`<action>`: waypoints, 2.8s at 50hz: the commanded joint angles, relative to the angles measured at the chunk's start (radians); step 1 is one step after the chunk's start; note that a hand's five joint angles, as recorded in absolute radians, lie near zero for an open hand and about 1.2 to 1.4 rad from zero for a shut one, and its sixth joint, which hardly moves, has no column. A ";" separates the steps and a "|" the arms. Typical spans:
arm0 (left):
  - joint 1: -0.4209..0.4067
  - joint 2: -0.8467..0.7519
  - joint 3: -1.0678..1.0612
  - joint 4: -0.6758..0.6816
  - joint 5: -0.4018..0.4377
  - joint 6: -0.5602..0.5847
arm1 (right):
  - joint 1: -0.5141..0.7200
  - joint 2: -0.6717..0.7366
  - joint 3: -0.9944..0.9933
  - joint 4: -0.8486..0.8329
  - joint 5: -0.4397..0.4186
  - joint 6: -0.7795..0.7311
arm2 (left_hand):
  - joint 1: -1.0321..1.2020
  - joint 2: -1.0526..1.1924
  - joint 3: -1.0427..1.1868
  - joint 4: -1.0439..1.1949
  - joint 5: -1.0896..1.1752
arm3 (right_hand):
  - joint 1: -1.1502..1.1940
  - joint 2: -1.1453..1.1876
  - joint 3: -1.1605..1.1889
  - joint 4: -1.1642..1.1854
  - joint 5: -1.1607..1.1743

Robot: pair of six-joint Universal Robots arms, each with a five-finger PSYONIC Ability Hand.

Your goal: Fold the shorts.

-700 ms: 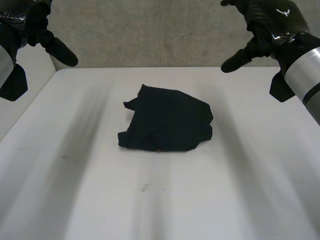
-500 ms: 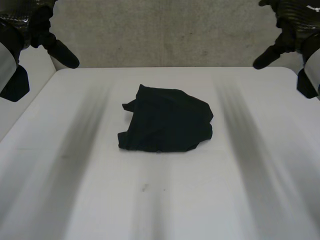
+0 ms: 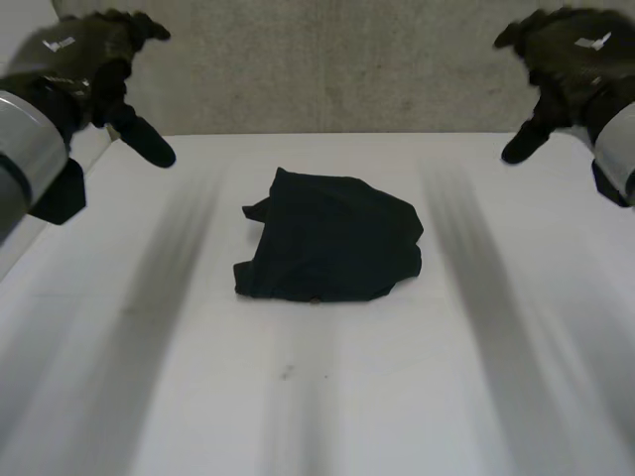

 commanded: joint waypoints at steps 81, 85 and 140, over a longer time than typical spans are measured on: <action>-0.526 -0.553 -0.041 0.431 0.073 0.364 | 0.018 0.095 0.033 0.000 -0.001 -0.249 | 0.397 0.400 0.390 0.397 0.382 | -0.033 -0.044 -0.039 -0.051 -0.062; -0.486 -0.419 -0.111 0.439 0.068 0.413 | 0.019 0.098 0.032 0.000 -0.002 -0.248 | 0.250 0.252 0.242 0.250 0.234 | -0.033 -0.044 -0.039 -0.051 -0.062; 0.124 -0.326 -0.291 0.244 0.073 0.246 | 0.196 0.665 -0.248 0.075 -0.223 -0.156 | 0.200 0.202 0.192 0.200 0.184 | 1.188 1.177 1.182 1.170 1.160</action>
